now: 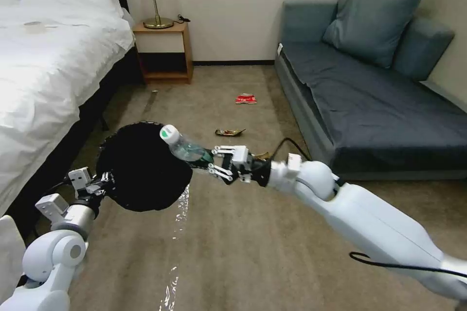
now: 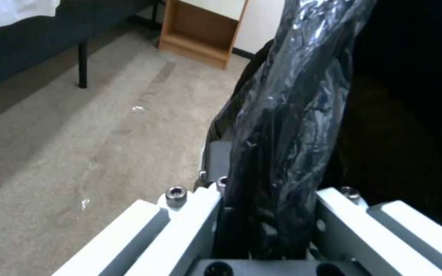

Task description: Pick up the trash bin, then pick up the garbage on the floor and place it into the trash bin.

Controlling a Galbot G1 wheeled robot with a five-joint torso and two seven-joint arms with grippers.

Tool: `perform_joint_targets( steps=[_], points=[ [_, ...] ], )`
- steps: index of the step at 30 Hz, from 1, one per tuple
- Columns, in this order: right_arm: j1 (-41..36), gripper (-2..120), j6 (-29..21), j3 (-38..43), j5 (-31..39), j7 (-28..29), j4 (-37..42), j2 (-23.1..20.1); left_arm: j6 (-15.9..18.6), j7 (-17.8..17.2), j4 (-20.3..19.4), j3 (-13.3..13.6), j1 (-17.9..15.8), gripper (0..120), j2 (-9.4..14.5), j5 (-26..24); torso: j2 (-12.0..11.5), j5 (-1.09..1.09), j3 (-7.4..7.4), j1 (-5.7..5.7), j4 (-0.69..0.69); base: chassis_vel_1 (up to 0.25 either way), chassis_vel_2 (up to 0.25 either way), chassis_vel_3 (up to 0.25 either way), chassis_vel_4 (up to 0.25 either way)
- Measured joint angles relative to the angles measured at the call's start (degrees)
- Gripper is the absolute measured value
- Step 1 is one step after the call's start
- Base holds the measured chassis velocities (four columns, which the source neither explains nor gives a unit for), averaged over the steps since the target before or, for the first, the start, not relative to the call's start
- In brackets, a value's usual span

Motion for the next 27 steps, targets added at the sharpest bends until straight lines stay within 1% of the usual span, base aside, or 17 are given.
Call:
perform_joint_targets(
  steps=[2,3,6,7,9,10,13,14,16,17,18,21,23,27],
  points=[
    [2.8,18,0.0,-1.7,0.4,0.6,-2.3,3.3,0.0,0.0,0.2,0.0,-0.5,1,0.2,0.0,0.0,0.0,0.0,0.0,0.0,0.0,0.0,0.0,0.0],
    [2.8,18,0.0,-1.7,0.4,0.6,-2.3,3.3,0.0,0.0,0.2,0.0,-0.5,1,0.2,0.0,0.0,0.0,0.0,0.0,0.0,0.0,0.0,0.0,0.0],
    [5.5,17,0.0,-3.9,0.2,0.8,-5.0,8.3,0.0,0.1,0.2,0.1,-1.1,1,0.4,-0.1,0.0,0.0,0.0,0.0,0.01,0.0,0.0,0.0,0.0],
    [5.5,17,0.0,-3.9,0.2,0.8,-5.0,8.3,0.0,0.1,0.2,0.1,-1.1,1,0.4,-0.1,0.0,0.0,0.0,0.0,0.01,0.0,0.0,0.0,0.0],
    [6.5,17,-0.2,-5.4,-0.2,1.0,-6.7,10.8,0.0,0.0,0.2,0.3,-1.2,1,0.2,-0.1,0.0,0.0,-0.01,0.0,0.01,0.0,0.0,0.0,0.0],
    [6.5,17,-0.2,-5.4,-0.2,1.0,-6.7,10.8,0.0,0.0,0.2,0.3,-1.2,1,0.2,-0.1,0.0,0.0,-0.01,0.0,0.01,0.0,0.0,0.0,0.0],
    [7.4,17,-0.2,-7.3,-0.9,1.9,-8.7,13.7,0.1,-0.3,0.1,0.4,-1.3,1,0.0,-0.1,0.0,0.0,-0.01,0.0,0.0,0.0,0.0,0.0,0.0],
    [7.4,17,-0.2,-7.3,-0.9,1.9,-8.7,13.7,0.1,-0.3,0.1,0.4,-1.3,1,0.0,-0.1,0.0,0.0,-0.01,0.0,0.0,0.0,0.0,0.0,0.0],
    [8.2,17,0.1,-8.5,-2.1,2.2,-10.6,15.8,0.2,-0.4,-0.6,0.3,-0.9,1,-0.1,-0.1,0.0,0.0,-0.01,0.0,-0.01,0.0,0.0,0.0,0.0],
    [8.2,17,0.1,-8.5,-2.1,2.2,-10.6,15.8,0.2,-0.4,-0.6,0.3,-0.9,1,-0.1,-0.1,0.0,0.0,-0.01,0.0,-0.01,0.0,0.0,0.0,0.0],
    [8.8,17,0.9,-9.0,-3.4,2.1,-12.3,17.1,0.3,-0.4,-1.3,0.0,-0.3,1,-0.1,-0.1,0.0,0.01,-0.01,0.0,0.0,0.0,0.0,0.0,0.0],
    [9.1,17,1.6,-9.2,-4.8,1.7,-13.7,17.9,0.3,-0.5,-1.8,-0.3,0.4,1,-0.1,-0.1,0.0,0.01,-0.01,0.0,0.01,0.0,0.0,0.0,0.0],
    [9.5,17,3.1,-9.3,-7.7,0.6,-16.6,19.2,0.3,-0.4,-3.3,-1.0,2.3,1,0.0,-0.1,0.0,0.01,-0.01,0.0,0.0,0.0,0.0,0.0,0.0],
    [9.8,17,3.7,-8.9,-9.0,-0.4,-17.6,19.2,0.3,-0.3,-4.1,-1.4,3.1,1,-0.1,-0.2,0.0,0.01,-0.01,0.0,0.0,0.0,0.0,0.0,0.0]
  ],
)
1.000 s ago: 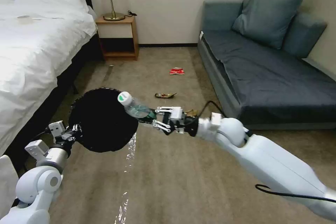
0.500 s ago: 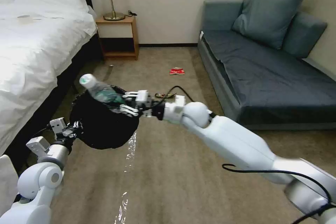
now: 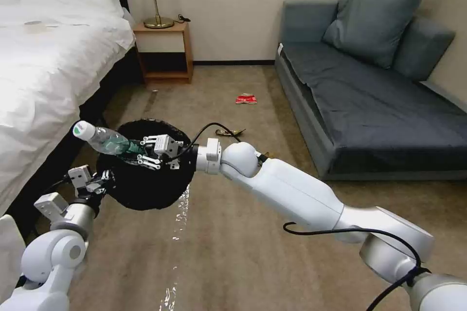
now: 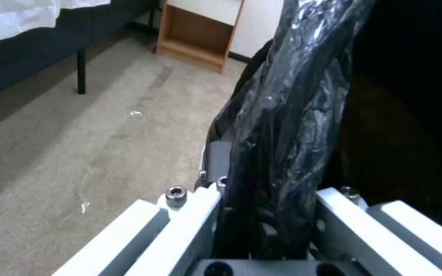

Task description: Pick up the trash bin, then pick up the garbage on the floor and place it into the trash bin.

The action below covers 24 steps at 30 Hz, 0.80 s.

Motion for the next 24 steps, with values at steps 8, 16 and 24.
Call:
perform_joint_targets(
  steps=[8,16,24],
  points=[
    [0.3,17,1.1,0.9,-1.8,-1.3,-2.1,0.0,0.5,-0.3,-1.7,-0.3,0.8,1,-0.1,-0.6,0.0,0.0,0.0,0.0,-0.01,0.0,0.0,0.0,0.0],
    [0.4,46,0.9,1.4,-2.8,-3.8,-2.8,-0.1,1.0,-0.7,-2.9,-0.7,1.7,1,-0.3,-1.2,0.0,0.01,0.0,0.0,0.0,0.0,0.0,0.0,0.0],
    [1.1,79,1.1,0.6,-2.7,-3.9,-3.9,0.6,2.0,-1.9,-4.1,-0.7,1.8,1,0.0,-3.2,0.0,0.01,0.0,0.0,0.0,0.0,0.0,0.0,0.0]
  ],
)
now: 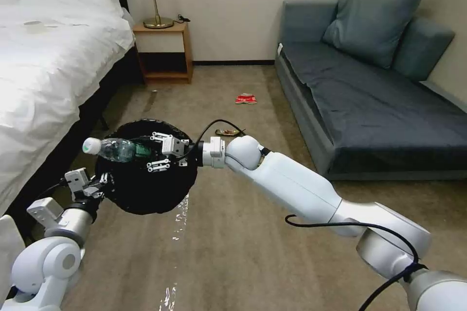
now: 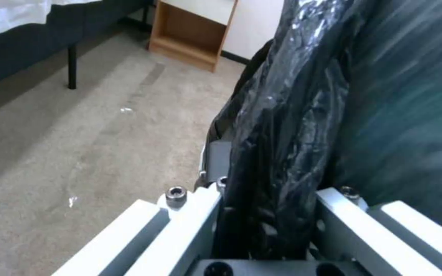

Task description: Pick up the trash bin, then pick up the garbage on the floor and place it into the trash bin.

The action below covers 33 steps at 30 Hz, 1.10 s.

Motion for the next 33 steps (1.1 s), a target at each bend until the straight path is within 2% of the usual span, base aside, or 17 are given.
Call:
perform_joint_targets(
  steps=[1,3,4,6,14,17,19,20,22,23,25,26,27,29,30,31,33],
  points=[
    [0.0,79,0.0,0.0,0.0,0.0,0.0,0.0,0.0,0.0,0.0,0.0,0.0,1,0.0,0.0,0.0,0.0,0.0,0.0,0.0,0.0,0.0,0.0,0.0],
    [0.5,91,0.0,-0.3,0.2,0.0,-0.2,0.2,0.4,-0.4,-0.4,-0.1,0.1,1,0.2,-0.5,0.0,0.0,0.0,0.0,0.0,0.0,0.0,0.0,0.0],
    [0.5,91,0.0,-0.3,0.2,0.0,-0.2,0.2,0.4,-0.4,-0.4,-0.1,0.1,1,0.2,-0.5,0.0,0.0,0.0,0.0,0.0,0.0,0.0,0.0,0.0],
    [1.0,99,0.1,-0.5,0.8,0.1,-0.3,0.4,0.5,-0.7,-0.5,-0.1,0.1,1,0.4,-0.9,0.0,0.0,0.0,0.0,0.0,0.0,0.0,0.0,0.0],
    [2.6,100,-0.2,0.6,5.0,-1.5,3.3,-0.5,0.9,-2.1,0.0,-0.3,-0.3,1,0.9,-2.1,0.0,0.0,0.0,0.0,0.01,0.0,0.0,0.0,0.0],
    [3.4,100,-1.4,1.6,8.3,-2.2,7.8,-2.4,1.0,-2.9,0.9,-0.4,-0.8,1,1.2,-2.0,0.0,-0.01,0.0,0.0,0.0,0.0,0.0,0.0,0.0],
    [3.8,100,-3.0,3.7,12.9,-1.8,14.2,-5.3,0.8,-2.7,2.1,-0.6,-1.2,1,1.6,-1.3,0.0,0.0,0.0,0.0,0.02,0.0,0.0,0.0,0.0],
    [3.8,100,-3.0,3.7,12.9,-1.8,14.2,-5.3,0.8,-2.7,2.1,-0.6,-1.2,1,1.6,-1.3,0.0,0.0,0.0,0.0,0.02,0.0,0.0,0.0,0.0],
    [3.4,100,-4.4,8.3,16.2,0.5,21.3,-9.8,0.4,-2.1,3.0,-1.0,-1.4,1,1.9,-0.7,0.0,0.0,-0.01,0.0,0.01,0.0,0.0,0.0,0.0],
    [3.4,100,-4.4,8.3,16.2,0.5,21.3,-9.8,0.4,-2.1,3.0,-1.0,-1.4,1,1.9,-0.7,0.0,0.0,-0.01,0.0,0.01,0.0,0.0,0.0,0.0],
    [1.3,100,-6.4,14.8,17.3,6.1,26.0,-14.4,0.2,-0.7,3.1,-1.6,-1.4,1,2.0,-0.7,0.0,0.02,-0.01,0.0,-0.01,0.0,0.0,0.0,0.0],
    [-0.6,100,-7.0,17.6,17.7,12.4,27.8,-16.4,0.0,0.1,3.1,-1.9,-1.3,1,2.1,-0.6,0.0,0.02,-0.01,0.0,-0.05,0.0,0.0,0.0,0.0],
    [-0.6,100,-7.0,17.6,17.7,12.4,27.8,-16.4,0.0,0.1,3.1,-1.9,-1.3,1,2.1,-0.6,0.0,0.02,-0.01,0.0,-0.05,0.0,0.0,0.0,0.0],
    [-5.4,100,-8.2,22.2,19.8,24.4,29.9,-19.4,-0.1,1.1,2.8,-2.6,-0.9,1,2.3,-0.5,0.0,0.02,-0.01,0.0,-0.02,0.0,0.0,0.0,0.0],
    [-5.4,100,-8.2,22.2,19.8,24.4,29.9,-19.4,-0.1,1.1,2.8,-2.6,-0.9,1,2.3,-0.5,0.0,0.02,-0.01,0.0,-0.02,0.0,0.0,0.0,0.0],
    [-9.6,100,-9.0,25.9,20.7,28.9,30.1,-20.9,-0.1,1.8,2.4,-3.1,-0.3,1,2.6,-0.4,0.0,0.03,0.0,0.0,-0.01,0.0,0.0,0.0,0.0],
    [-12.0,100,-9.2,28.0,20.3,31.0,30.0,-21.5,0.0,2.3,2.1,-3.5,0.1,1,2.7,-0.4,0.0,0.04,0.0,0.0,0.01,0.0,0.0,0.0,0.0]
  ],
)
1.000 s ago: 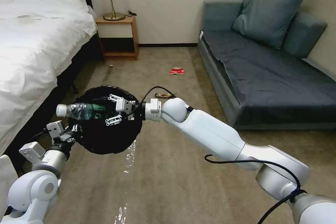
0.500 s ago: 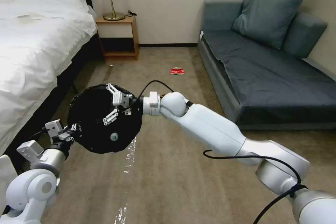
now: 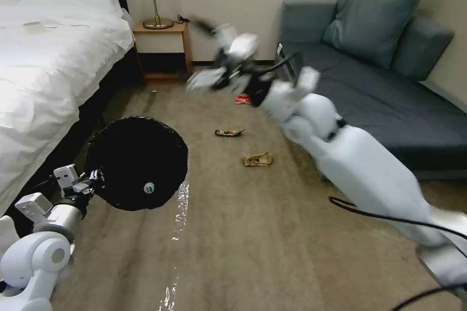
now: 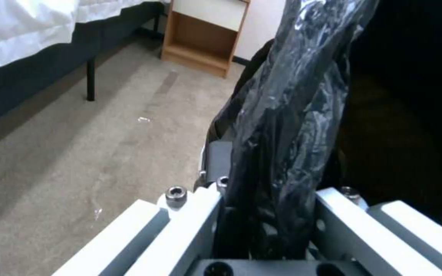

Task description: Pick up the trash bin, then pick up the garbage on the floor and place it into the trash bin.

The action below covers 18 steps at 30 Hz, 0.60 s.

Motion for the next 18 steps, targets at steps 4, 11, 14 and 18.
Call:
perform_joint_targets(
  steps=[4,11,14,18],
  points=[
    [-9.3,100,-3.7,9.1,-5.0,8.3,0.8,-1.3,0.6,2.6,-0.7,-1.4,0.9,1,0.1,0.6,0.0,-0.02,-0.01,0.0,-0.01,0.0,0.0,0.0,0.0],
    [-23.4,100,-8.3,19.7,-11.8,12.0,3.5,-1.9,2.2,6.2,-0.8,-4.3,2.8,1,0.2,1.5,0.0,-0.05,-0.01,0.0,-0.02,0.0,0.0,0.0,0.0],
    [-29.7,100,-9.7,23.5,-14.5,12.4,4.0,-2.1,2.7,7.0,-0.8,-5.9,3.6,1,0.4,1.6,0.0,0.0,-0.01,-0.01,-0.02,0.0,0.0,0.0,0.0],
    [-35.0,100,-9.7,26.7,-17.2,12.7,4.3,-1.5,3.0,7.8,-0.3,-7.0,3.8,1,0.6,1.4,0.0,-0.05,-0.01,-0.01,-0.01,0.0,0.0,0.0,0.0]
  ],
)
